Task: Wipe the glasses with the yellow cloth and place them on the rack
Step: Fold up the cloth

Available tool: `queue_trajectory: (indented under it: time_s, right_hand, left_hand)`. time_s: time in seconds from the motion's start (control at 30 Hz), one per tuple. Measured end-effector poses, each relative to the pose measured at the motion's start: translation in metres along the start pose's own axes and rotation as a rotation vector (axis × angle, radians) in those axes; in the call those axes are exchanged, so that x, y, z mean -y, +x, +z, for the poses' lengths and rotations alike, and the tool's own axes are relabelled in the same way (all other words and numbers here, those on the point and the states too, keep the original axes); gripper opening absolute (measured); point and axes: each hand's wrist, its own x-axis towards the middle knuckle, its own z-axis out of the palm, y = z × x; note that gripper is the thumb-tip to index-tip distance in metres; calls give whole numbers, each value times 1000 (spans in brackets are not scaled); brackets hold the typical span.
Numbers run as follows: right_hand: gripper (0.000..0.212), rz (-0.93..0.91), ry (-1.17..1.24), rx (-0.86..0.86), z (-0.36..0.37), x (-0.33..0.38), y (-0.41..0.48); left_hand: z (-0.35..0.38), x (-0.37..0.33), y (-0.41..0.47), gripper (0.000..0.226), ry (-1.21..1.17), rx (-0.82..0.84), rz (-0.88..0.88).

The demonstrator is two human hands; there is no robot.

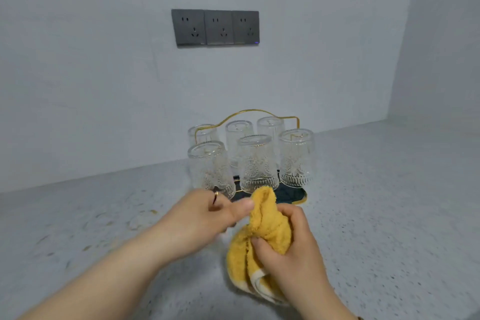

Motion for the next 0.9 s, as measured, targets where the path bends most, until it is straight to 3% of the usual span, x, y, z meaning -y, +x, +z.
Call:
queue_trajectory:
  time_s: [0.07,0.17,0.27,0.47,0.53,0.63,0.7,0.8,0.87,0.9]
  right_hand:
    - [34,-151,-162,72,6,19,1]
    - [38,-388,-325,166,29,48,3]
    - [41,-496,-354,197,60,62,-3]
    - [59,-592,-355,326,140,75,-29]
    - [62,-623,-296,437,171,87,-37]
    - [59,-480,-45,561,201,107,-50]
    - [52,-221,230,528,217,125,-52]
    - [55,144,426,721,246,147,-48]
    - [61,138,372,910,271,163,-51]
    - [52,81,323,985,282,169,-53]
  left_hand:
    - [-2,12,-23,59,-117,22,-41]
    - [-12,18,-46,42,-302,-126,-49]
    - [-24,22,-62,28,-361,-288,-64]
    - [-76,74,-108,39,-583,-514,-138]
    - [-101,91,-130,31,-612,-592,-149]
    - [-137,107,-162,33,-635,-671,-149]
    - [-162,118,-183,31,-599,-695,-139]
    - [-193,132,-214,28,-563,-603,-132]
    - [-209,140,-238,27,-558,-538,-160]
    - [-215,141,-247,27,-553,-513,-173]
